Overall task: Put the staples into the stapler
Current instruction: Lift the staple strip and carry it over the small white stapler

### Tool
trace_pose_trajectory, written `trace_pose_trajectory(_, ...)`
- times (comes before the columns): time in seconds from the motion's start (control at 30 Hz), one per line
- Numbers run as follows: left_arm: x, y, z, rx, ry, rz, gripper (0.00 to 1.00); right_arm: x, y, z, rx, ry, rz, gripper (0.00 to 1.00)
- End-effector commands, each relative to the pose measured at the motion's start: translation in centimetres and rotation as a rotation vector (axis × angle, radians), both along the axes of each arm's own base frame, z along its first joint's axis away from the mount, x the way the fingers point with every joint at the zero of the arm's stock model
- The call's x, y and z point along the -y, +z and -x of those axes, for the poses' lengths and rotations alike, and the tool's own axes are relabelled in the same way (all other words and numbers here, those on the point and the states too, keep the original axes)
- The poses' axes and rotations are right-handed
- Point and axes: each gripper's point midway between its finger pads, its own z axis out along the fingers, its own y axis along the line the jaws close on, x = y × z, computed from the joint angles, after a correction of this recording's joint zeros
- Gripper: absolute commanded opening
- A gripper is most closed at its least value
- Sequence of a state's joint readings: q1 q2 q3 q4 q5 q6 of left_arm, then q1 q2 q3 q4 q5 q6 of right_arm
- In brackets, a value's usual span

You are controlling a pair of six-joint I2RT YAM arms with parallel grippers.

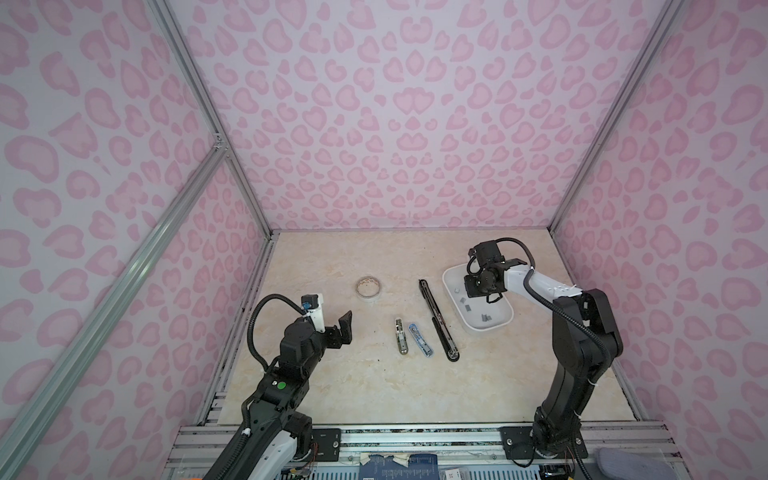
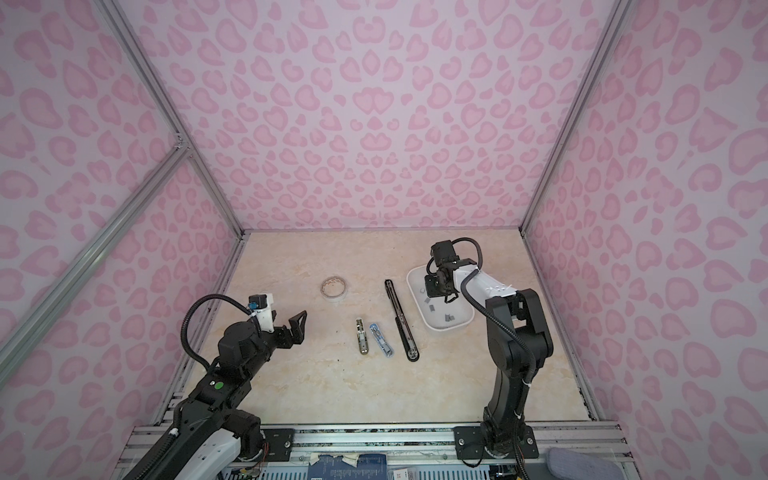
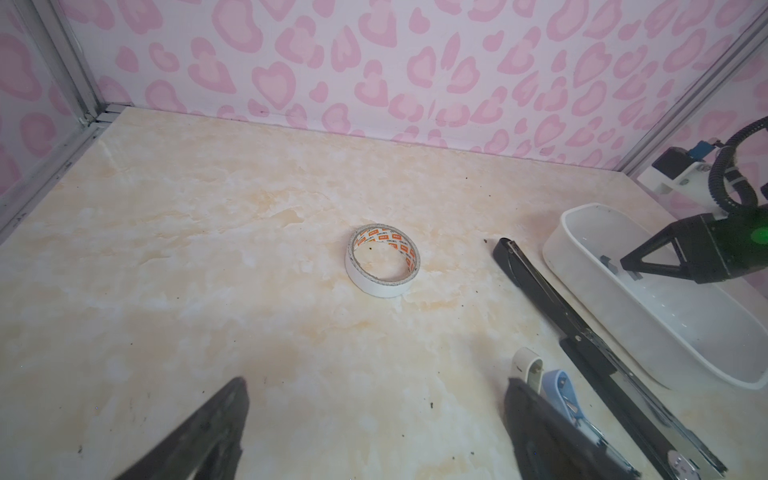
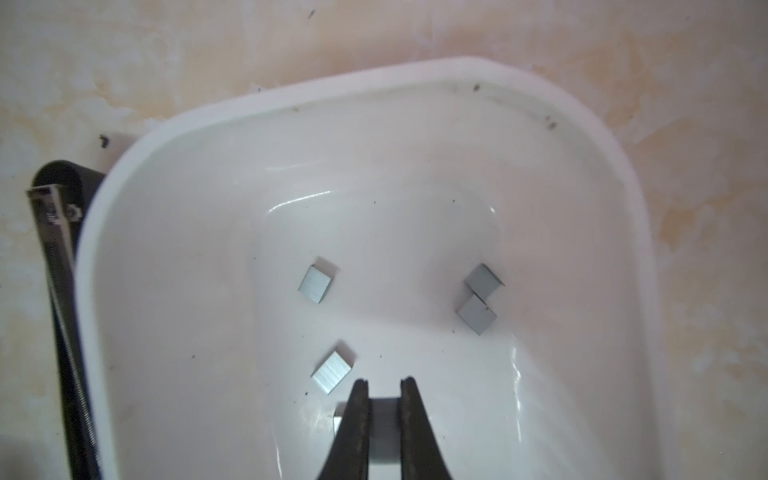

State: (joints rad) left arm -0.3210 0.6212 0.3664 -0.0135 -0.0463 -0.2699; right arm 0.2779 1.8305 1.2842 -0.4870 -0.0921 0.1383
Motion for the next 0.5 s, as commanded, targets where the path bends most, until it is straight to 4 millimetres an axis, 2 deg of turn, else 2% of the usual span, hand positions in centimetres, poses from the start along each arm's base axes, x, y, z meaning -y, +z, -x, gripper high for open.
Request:
trace_pose_trajectory(0.0, 0.7, 0.5, 0.1, -0.029, -0.025, 0.047, 0.96, -1.3, 1.5, 0.1, 0.048, 0.003, -0.047, 0.09)
trace_pose_trajectory(0.13, 0.6, -0.4, -0.4, -0.12, 0.014, 0.07, 0.96, -3.6, 3.1, 1.1, 0.086, 0.038, -0.053, 0.08)
trace_pose_trajectory(0.23, 1.1, -1.6, -0.9, -0.199, 0.029, 0.117, 0.98, -6.3, 4.5, 2.1, 0.136, 0.076, -0.035, 0.07)
trace_pose_trajectory(0.37, 2.5, -2.3, -1.1, -0.25, -0.019, 0.168, 0.99, -10.9, 5.7, 4.6, 0.189, 0.155, -0.064, 0.07)
trace_pose_trajectory(0.47, 2.6, -2.6, -0.9, -0.259, -0.023, 0.179, 0.98, -13.7, 6.2, 7.2, 0.226, 0.197, -0.056, 0.07)
